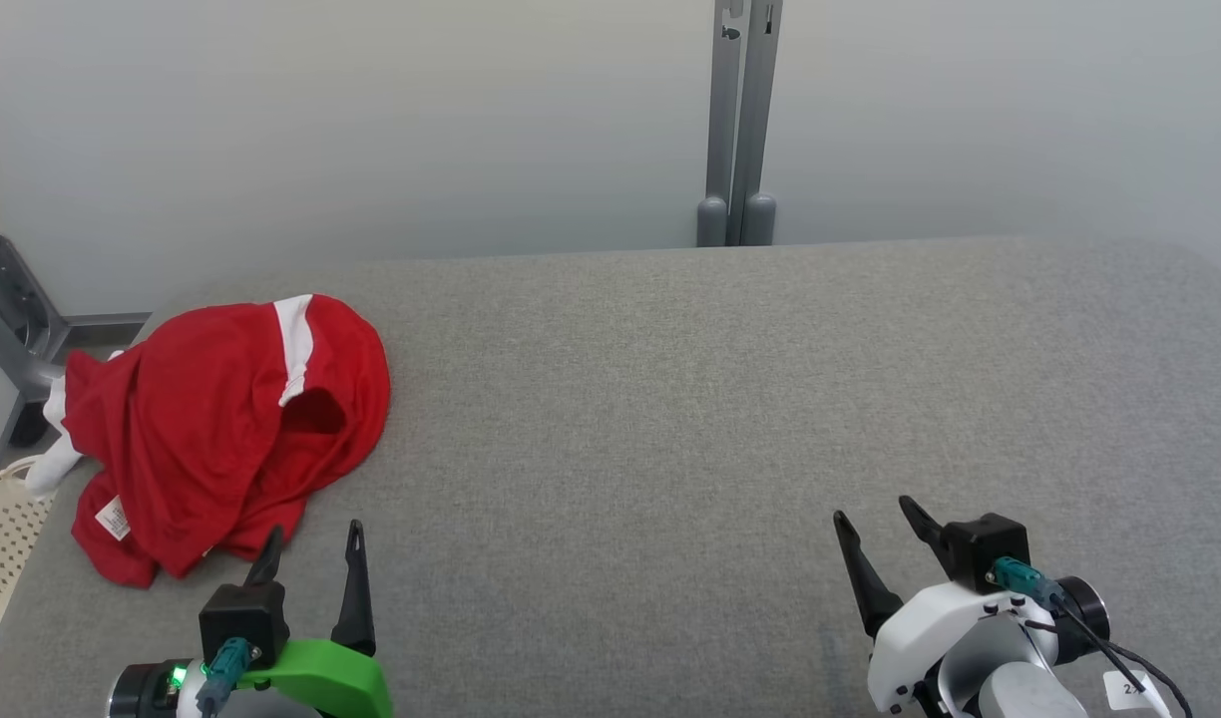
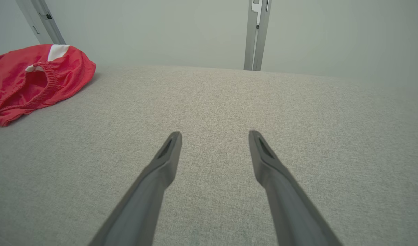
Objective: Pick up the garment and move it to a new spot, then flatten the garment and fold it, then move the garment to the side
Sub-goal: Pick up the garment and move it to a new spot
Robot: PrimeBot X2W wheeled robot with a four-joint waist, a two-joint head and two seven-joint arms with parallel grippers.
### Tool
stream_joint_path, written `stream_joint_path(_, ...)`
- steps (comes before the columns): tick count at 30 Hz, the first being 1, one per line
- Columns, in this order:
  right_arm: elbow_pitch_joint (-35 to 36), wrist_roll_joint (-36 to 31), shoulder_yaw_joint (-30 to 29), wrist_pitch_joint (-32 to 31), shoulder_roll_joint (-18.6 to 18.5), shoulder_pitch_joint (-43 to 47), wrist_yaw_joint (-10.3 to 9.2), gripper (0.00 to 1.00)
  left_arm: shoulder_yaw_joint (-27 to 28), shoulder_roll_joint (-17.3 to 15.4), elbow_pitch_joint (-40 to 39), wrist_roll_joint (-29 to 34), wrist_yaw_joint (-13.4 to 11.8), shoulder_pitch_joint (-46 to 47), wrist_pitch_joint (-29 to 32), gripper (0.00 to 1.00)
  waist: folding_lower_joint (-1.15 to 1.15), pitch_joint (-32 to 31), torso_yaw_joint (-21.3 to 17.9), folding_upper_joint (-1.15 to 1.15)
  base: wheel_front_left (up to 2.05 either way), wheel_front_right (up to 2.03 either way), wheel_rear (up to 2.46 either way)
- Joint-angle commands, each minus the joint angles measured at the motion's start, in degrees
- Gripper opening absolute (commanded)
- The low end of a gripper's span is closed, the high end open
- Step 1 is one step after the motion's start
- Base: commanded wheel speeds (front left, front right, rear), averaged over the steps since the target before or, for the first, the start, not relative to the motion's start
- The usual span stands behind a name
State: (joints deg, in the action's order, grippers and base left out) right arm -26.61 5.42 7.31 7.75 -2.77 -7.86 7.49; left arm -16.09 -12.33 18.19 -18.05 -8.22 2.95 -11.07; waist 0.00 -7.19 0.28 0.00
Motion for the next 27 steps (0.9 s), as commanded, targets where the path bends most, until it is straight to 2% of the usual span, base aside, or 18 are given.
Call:
stream_joint_path(1, 0.1, 0.4, 0.0, 0.4, -0.2, -0.2, 0.0, 1.0, 0.2, -0.5, -0.2, -0.3, -0.6, -0.6, 0.1, 1.0, 0.0, 0.1, 0.6, 0.0, 0.0, 0.0, 0.0)
stream_joint_path(10, 0.2, 1.4, 0.3, 0.8, -0.2, 0.7, 0.0, 1.0, 1.6, -1.2, 0.5, -1.9, -0.5, -1.4, -0.7, 1.0, 0.0, 0.1, 5.6, 0.0, 0.0, 0.0, 0.0)
stream_joint_path(17, -0.5, 3.6, 0.1, 2.3, -0.2, 1.4, 0.0, 1.0, 1.8, -2.5, -1.5, -1.9, -1.5, -2.9, 0.7, 1.0, 0.0, -0.3, 12.1, 0.0, 0.0, 0.0, 0.0)
stream_joint_path(27, -2.2, 5.7, 1.9, 3.8, -0.2, 0.6, 0.0, 1.0, 2.2, -4.6, -4.6, -2.2, -2.3, -4.7, 2.6, 1.0, 0.0, -0.4, 19.4, 0.0, 0.0, 0.0, 0.0)
